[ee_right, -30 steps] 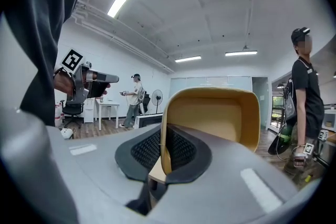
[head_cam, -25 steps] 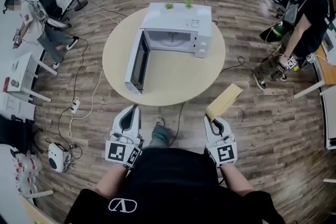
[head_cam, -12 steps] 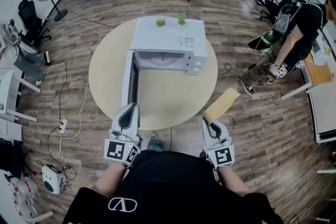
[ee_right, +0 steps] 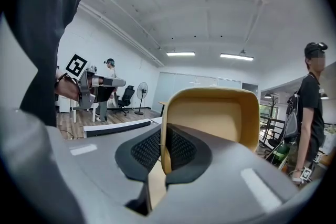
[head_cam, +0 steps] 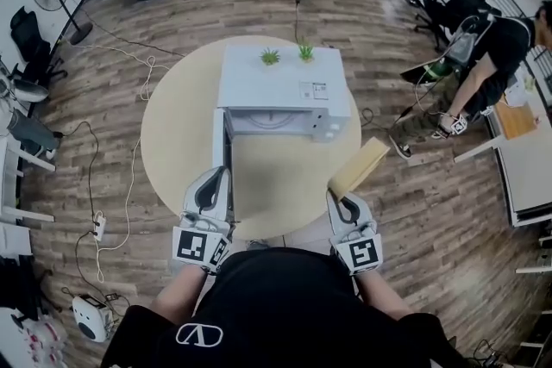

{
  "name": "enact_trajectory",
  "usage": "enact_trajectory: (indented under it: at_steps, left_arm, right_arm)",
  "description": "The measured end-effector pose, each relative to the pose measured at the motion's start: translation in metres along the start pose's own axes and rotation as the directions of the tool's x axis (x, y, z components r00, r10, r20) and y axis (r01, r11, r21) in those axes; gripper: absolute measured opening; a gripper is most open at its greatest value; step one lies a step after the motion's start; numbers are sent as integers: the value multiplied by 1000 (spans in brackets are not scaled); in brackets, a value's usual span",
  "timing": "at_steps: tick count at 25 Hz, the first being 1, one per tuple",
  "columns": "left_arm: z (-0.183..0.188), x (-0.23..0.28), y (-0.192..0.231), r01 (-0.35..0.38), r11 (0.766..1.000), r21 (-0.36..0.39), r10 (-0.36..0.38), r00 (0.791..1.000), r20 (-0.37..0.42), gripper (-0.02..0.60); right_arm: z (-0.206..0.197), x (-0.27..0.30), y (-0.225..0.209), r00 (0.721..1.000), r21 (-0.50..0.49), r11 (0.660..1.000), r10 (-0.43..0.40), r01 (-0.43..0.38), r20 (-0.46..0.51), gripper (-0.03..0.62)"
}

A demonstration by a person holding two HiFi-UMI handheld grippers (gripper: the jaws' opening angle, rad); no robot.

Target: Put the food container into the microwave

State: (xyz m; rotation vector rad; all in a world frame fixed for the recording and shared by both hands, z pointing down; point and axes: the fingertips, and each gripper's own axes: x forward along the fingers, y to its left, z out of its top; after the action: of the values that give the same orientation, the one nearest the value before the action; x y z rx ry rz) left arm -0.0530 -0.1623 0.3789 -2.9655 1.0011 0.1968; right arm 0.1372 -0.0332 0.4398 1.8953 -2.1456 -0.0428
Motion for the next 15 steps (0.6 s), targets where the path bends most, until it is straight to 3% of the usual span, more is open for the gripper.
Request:
enact_trajectory:
  at_steps: [7, 15]
  left_arm:
    - [-1, 21, 22, 30, 999, 11, -30, 999, 12, 0]
    - [-4, 45, 17, 0, 1000, 5, 0, 1000, 9, 0]
  right_arm:
    - [16, 42, 2, 1000, -23, 1000, -6, 6, 7, 11]
    - [22, 58, -15, 999, -31, 999, 36, -35, 26, 11]
